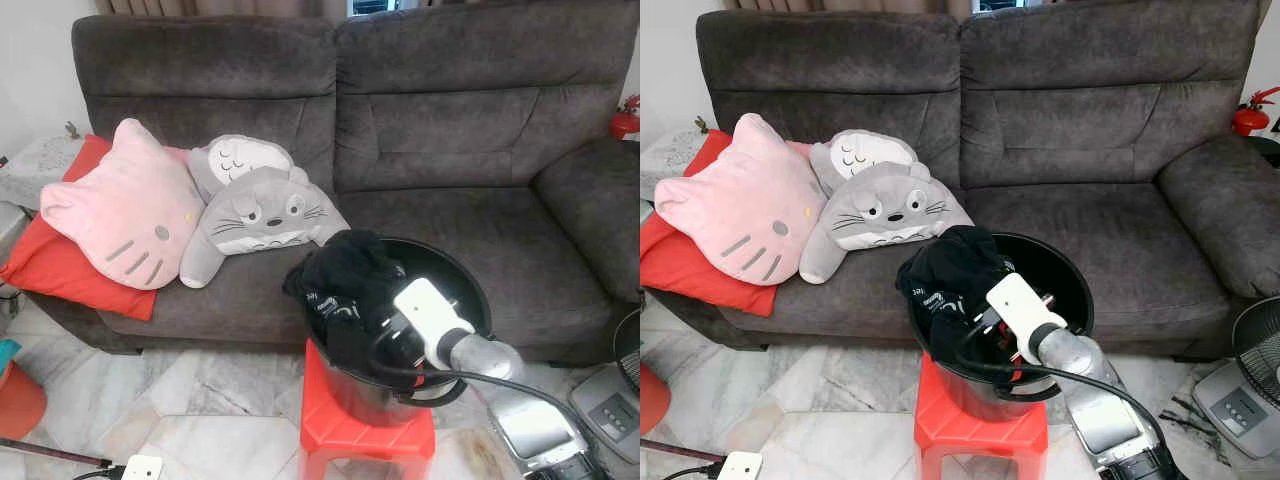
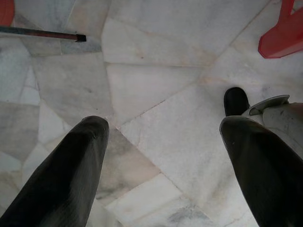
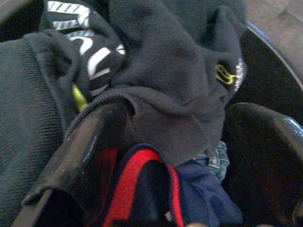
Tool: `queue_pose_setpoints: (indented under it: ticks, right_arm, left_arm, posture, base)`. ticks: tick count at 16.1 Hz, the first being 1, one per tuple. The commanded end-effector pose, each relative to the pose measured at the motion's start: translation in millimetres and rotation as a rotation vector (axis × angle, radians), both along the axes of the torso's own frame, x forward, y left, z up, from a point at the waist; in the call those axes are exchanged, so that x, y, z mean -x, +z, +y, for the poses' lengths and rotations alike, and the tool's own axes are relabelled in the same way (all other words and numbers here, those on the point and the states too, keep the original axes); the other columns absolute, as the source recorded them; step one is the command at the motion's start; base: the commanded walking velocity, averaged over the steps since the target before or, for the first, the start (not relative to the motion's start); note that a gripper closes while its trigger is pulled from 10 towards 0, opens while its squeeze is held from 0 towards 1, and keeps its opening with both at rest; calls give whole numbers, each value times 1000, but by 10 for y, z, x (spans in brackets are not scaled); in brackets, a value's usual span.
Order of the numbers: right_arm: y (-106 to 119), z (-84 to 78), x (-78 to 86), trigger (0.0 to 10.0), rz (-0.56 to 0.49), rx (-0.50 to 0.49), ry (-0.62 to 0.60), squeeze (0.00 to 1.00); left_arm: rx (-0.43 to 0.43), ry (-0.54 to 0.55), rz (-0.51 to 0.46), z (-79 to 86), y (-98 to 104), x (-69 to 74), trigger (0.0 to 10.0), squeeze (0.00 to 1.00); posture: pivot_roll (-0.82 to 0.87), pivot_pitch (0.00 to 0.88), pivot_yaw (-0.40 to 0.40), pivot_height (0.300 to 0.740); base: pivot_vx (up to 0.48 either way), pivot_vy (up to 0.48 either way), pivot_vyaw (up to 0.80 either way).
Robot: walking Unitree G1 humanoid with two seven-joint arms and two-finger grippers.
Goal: Hang hanger
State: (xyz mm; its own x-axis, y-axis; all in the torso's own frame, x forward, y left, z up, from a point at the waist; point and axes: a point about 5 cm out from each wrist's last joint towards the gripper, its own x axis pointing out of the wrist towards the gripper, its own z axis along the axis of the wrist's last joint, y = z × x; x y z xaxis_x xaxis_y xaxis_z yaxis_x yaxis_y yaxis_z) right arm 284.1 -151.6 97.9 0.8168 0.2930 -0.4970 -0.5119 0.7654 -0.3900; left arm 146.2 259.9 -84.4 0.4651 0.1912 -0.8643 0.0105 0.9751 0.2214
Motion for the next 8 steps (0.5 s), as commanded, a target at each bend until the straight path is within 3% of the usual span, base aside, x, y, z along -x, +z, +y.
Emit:
queue_pose_setpoints:
  ticks: [1,5,8]
  right_arm:
    - [13,49,-21,10000,-1,5,21,0]
    - [-11,94,-3,10000,14,18,53,0]
    - [-48,-28,-36,10000,-5,98,-8,0]
  left_arm:
    - [-8,6,5,64,9,34,10000,0]
    - [-4,4,6,23,-4,32,10000,0]
    - [-1,1,4,-19,-11,10,10000,0]
  posture:
    - [-198,0,62,732]
    - [-196,0,61,732]
    - [-198,0,62,732]
  base:
    - [0,0,0]
    - [0,0,0]
    - [0,0,0]
